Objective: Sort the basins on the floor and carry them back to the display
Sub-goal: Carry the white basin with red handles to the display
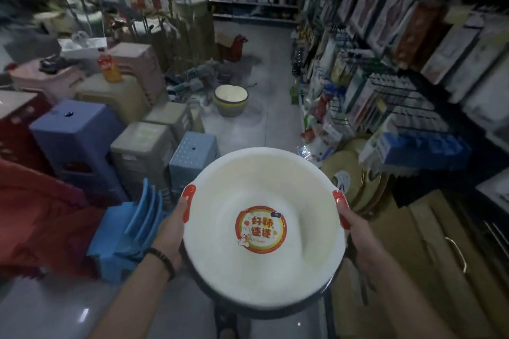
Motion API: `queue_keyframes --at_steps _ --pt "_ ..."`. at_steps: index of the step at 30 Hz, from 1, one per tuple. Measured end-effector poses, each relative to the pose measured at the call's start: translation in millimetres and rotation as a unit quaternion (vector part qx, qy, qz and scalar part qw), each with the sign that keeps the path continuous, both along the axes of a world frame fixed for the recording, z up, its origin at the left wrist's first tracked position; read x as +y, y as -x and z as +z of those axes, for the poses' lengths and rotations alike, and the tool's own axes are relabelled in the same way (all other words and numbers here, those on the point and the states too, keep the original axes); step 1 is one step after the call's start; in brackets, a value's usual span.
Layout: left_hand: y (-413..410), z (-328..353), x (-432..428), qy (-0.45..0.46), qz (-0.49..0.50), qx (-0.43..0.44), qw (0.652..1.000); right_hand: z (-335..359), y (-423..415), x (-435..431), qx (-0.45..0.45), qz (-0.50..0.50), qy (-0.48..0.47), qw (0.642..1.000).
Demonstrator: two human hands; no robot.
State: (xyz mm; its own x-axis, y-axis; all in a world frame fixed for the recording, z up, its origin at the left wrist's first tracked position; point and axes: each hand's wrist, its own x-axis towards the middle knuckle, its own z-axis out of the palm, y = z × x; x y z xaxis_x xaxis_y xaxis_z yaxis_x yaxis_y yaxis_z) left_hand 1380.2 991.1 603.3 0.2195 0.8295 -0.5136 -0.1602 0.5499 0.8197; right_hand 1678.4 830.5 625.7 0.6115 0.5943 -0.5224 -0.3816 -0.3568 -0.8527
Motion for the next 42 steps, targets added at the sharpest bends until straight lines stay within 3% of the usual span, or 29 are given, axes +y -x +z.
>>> queue_keyframes --at_steps 7,10,17,27,31,37,42 --pt "-99 -5 200 -0.012 -0.027 -0.006 1.000 -4 -97 165 -0.011 -0.072 0.046 0.996" --pt "-140 -2 283 0.017 -0.046 -0.002 0.999 8 -145 230 -0.010 -0.073 0.050 0.996" --pt "-246 -4 444 -0.009 -0.090 0.002 0.996 7 -256 383 0.021 -0.055 0.041 0.997" --pt "-393 -12 660 0.021 -0.002 -0.020 1.000 -3 -442 651 0.054 0.021 0.007 0.998" --pt "-428 -24 745 0.095 0.020 -0.041 0.994 -5 -487 765 0.066 0.031 0.027 0.997" --pt "-479 -50 906 0.017 0.019 -0.049 0.998 -13 -533 935 0.044 0.027 0.050 0.997" --pt "-526 -67 1036 0.061 -0.008 -0.039 0.997 -14 -579 1051 0.017 -0.008 0.062 0.998"
